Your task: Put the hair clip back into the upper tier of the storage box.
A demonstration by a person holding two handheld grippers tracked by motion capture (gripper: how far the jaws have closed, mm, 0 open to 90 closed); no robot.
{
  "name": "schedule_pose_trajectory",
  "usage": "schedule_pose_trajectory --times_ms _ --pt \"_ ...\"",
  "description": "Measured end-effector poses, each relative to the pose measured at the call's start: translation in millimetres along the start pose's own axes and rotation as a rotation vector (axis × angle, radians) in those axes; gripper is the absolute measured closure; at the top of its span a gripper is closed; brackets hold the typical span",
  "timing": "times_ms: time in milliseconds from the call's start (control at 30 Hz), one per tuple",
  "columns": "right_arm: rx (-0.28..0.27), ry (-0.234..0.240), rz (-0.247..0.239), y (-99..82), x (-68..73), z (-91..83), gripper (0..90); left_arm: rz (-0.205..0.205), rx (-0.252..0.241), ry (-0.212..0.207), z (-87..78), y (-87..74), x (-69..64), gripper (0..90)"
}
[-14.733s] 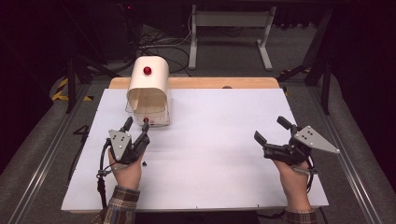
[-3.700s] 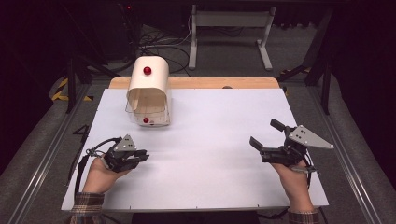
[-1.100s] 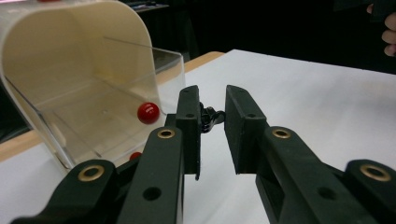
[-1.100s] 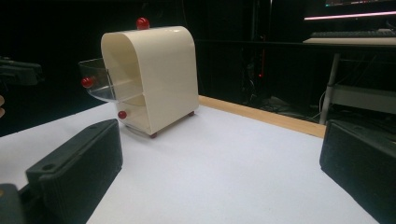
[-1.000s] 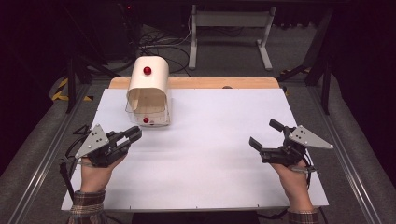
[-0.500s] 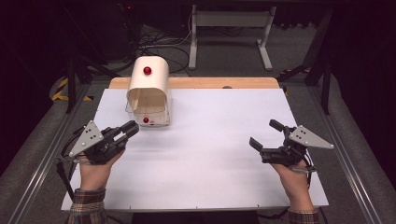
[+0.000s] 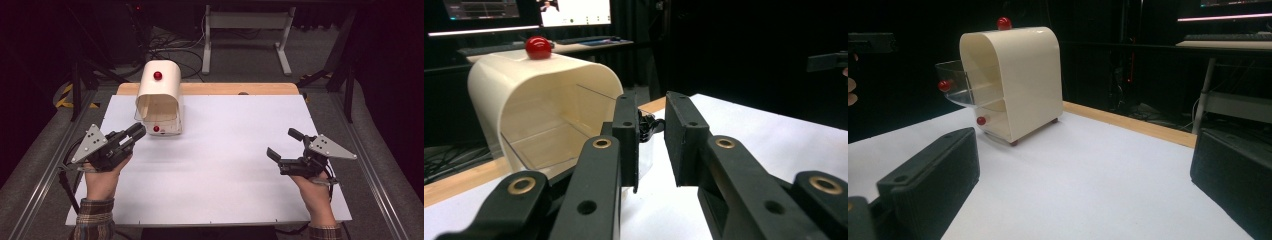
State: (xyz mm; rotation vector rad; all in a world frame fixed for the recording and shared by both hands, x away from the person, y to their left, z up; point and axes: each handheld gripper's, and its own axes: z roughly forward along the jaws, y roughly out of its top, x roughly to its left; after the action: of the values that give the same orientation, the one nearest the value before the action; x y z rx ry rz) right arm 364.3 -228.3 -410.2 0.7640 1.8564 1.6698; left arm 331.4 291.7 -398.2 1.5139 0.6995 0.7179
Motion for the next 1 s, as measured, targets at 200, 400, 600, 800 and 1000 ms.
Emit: schedule_pose_trajectory --times_ms 200,400,600,800,1000 --pt "0.002 -0.004 -0.003 -0.3 -0.5 0.1 0.1 -0.008 -0.015 0.019 1.9 2.1 3.9 77.0" --pt "0.001 -0.008 0.001 -0.3 -0.5 0.1 0.1 -0.010 -0.026 0.030 4.6 5.5 4.2 77.0" --pt "0.003 -0.007 0.001 -0.1 -0.3 -0.5 0.1 -0.013 -0.032 0.045 8.1 6.4 4.9 76.9" --pt "0.001 -0.009 0.001 -0.2 -1.0 -0.7 0.1 -0.021 -0.048 0.068 11.0 9.2 6.2 76.9" --pt "0.003 -0.007 -0.002 -0.1 -0.3 -0.1 0.1 -0.029 -0.042 0.078 15.6 10.9 7.1 76.9"
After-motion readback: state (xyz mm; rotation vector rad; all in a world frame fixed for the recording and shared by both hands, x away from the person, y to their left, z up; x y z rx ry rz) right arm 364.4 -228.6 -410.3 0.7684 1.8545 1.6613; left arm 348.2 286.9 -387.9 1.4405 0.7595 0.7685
